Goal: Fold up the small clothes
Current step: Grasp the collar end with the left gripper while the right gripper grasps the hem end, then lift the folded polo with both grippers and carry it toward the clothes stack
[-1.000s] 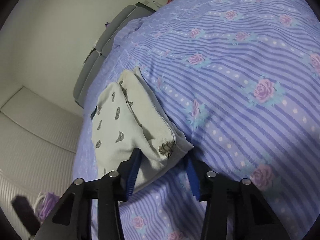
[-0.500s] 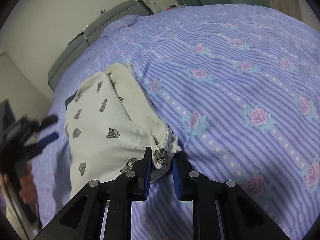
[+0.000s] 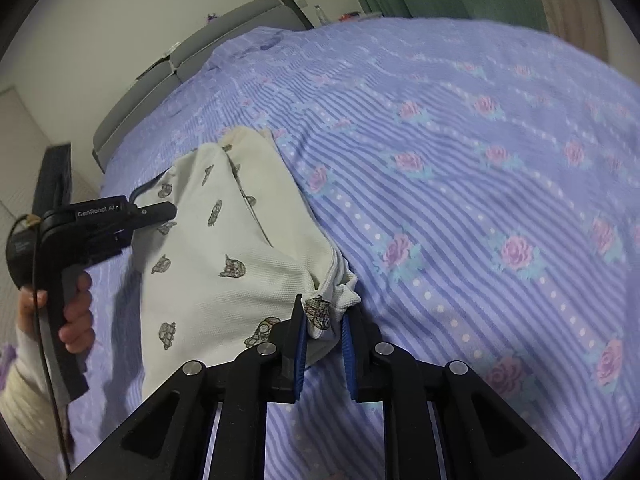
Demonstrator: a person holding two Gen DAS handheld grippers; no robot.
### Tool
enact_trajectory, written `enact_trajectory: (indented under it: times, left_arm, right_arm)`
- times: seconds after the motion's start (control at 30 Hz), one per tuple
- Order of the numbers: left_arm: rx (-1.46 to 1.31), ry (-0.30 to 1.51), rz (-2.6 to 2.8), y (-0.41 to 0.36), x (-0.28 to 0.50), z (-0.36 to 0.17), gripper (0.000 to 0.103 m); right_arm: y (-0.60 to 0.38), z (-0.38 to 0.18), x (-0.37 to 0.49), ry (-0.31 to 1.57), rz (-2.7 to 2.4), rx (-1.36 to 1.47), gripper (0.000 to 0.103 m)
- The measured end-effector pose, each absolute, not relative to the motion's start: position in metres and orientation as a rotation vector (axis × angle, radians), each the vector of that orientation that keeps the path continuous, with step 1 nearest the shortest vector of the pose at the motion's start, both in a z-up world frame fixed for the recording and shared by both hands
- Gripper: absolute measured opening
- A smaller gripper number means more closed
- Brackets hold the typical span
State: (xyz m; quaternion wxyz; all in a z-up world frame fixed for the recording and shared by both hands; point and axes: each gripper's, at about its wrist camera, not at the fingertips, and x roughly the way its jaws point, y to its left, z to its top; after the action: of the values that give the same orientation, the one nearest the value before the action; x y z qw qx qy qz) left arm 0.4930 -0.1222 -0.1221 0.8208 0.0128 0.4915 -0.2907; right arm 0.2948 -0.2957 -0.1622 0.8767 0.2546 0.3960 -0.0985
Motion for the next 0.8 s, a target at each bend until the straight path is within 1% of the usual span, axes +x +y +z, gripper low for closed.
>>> enact_trajectory:
  times: [0.2,0.4,0.8]
  left_arm:
    - [0.122,0.944,-0.632,-0.124,0.465,-0.078,0.020]
    - [0.179,0.851,-0.614,-0.111,0.428,-0.035,0.020]
    - [0.206,0.715,-0.540,-0.039,0.341,0.050,0.021]
  right_arm:
    - [-0.292,-0.140,0.282,0.779,-0.181,0.510,0.013]
    - [-0.283,-0.103,0.255,0.702,-0.140,0.479,0.013]
    - [-0.233,-0.038,0.190,0.618,-0.007,0.414,0.013]
